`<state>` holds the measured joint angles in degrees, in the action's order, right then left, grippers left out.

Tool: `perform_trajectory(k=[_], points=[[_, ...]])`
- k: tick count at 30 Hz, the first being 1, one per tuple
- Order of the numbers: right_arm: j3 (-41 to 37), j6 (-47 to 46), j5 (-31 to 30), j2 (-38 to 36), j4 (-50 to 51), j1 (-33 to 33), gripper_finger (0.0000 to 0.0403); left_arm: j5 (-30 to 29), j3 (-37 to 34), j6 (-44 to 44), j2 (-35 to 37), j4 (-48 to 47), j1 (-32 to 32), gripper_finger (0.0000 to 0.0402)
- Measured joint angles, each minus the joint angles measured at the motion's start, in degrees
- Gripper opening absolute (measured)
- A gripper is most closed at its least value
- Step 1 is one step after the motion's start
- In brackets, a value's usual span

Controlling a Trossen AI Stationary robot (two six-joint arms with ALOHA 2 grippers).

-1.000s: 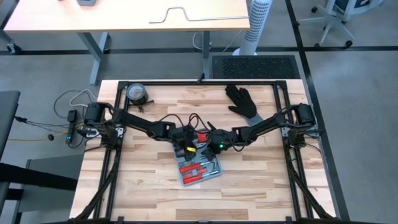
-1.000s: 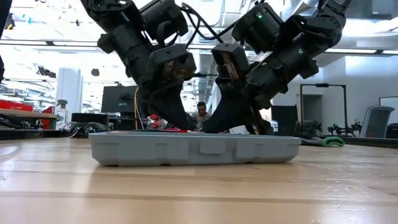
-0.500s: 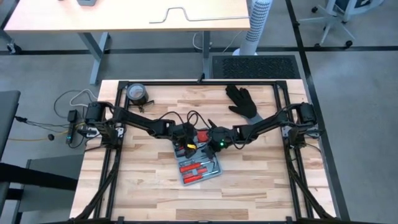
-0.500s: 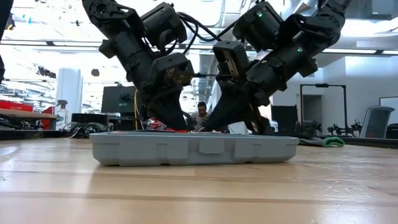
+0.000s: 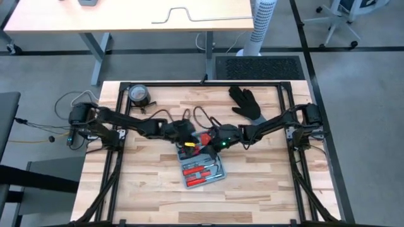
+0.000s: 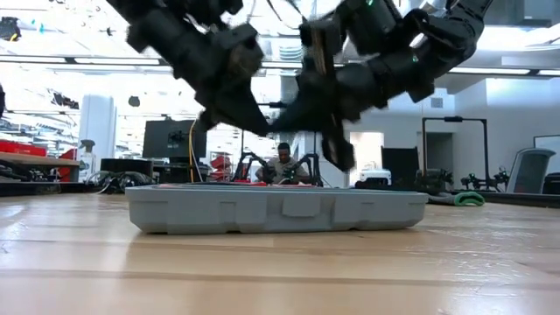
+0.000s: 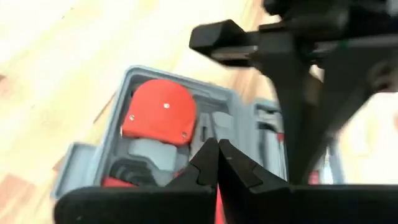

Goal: Prefit tool cases
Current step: Put the orange plier into the gray prefit tool case

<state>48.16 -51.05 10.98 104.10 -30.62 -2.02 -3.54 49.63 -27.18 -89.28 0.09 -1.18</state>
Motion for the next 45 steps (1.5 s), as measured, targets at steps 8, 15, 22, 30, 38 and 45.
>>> perform_trajectory(k=[8,15,22,30,38,45], points=[[-3.3,-6.2,3.1,0.3,-23.8,2.1,0.0,-5.9,-17.8,-16.6,11.9,10.3,-3.7,0.0],[-3.8,-9.8,7.1,1.6,-28.4,3.6,0.0,-12.9,-24.9,-30.2,14.2,8.1,-8.6,0.0],[-0.3,-13.3,8.9,8.1,-31.4,1.3,0.0,-12.7,-24.8,-35.4,12.0,6.6,-13.3,0.0],[6.5,-15.1,12.1,11.5,-36.5,0.7,0.0,-12.3,-24.5,-36.2,5.4,11.8,-14.3,0.0],[7.7,-12.3,16.2,15.0,-18.3,0.0,0.0,-7.7,-21.9,-26.6,0.4,19.2,-6.2,0.0],[4.2,-20.5,16.8,16.1,-36.7,0.2,0.0,-4.7,-19.4,-20.1,1.6,17.1,-3.8,0.0]])
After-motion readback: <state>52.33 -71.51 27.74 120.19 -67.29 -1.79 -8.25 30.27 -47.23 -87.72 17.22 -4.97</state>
